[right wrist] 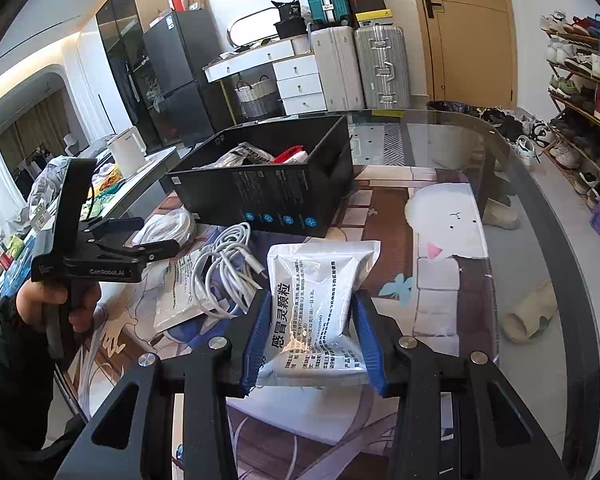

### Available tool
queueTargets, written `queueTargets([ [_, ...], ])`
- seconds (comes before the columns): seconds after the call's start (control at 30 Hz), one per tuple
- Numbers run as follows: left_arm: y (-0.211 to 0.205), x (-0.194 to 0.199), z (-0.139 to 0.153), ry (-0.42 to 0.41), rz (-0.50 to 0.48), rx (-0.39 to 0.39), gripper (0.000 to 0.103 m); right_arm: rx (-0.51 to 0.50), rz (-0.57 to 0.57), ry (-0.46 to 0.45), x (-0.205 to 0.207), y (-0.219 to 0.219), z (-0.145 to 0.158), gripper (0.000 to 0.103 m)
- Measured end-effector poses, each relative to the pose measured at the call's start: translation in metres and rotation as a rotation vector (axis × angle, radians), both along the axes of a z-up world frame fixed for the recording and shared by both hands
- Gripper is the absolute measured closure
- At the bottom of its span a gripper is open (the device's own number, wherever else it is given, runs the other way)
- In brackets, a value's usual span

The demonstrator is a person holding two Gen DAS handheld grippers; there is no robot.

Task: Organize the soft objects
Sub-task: 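Close the left gripper on the clear bag of white rope while the right gripper holds the sachet, then lift and carry the rope bag and sachet in both grippers over the box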

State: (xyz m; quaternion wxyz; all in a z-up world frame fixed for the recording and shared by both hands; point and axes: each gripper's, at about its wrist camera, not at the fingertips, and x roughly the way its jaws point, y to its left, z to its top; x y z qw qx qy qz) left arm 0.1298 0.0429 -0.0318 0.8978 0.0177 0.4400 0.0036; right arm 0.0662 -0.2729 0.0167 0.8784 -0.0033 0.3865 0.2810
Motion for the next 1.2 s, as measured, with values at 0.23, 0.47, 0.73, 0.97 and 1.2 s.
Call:
queueTargets([
  [0.23,0.000,0.002,-0.004,0.027,-0.026,-0.026,0.008,-0.001,0.015,0.005,-0.002,0.005,0.000,0.061],
  [0.47,-0.001,-0.002,-0.002,0.014,-0.045,-0.028,0.021,-0.003,0.015,0.000,-0.003,0.006,0.001,0.061],
  [0.73,-0.015,-0.021,0.004,-0.012,-0.118,-0.007,0.049,0.001,-0.001,-0.002,-0.001,0.003,0.002,0.061],
  [0.97,-0.015,-0.037,0.012,-0.039,-0.117,-0.046,0.050,-0.001,0.003,-0.011,-0.005,0.007,0.004,0.061],
  [1.2,-0.014,-0.051,0.026,-0.087,-0.100,-0.082,0.050,-0.008,0.014,-0.030,-0.007,0.012,0.011,0.061],
])
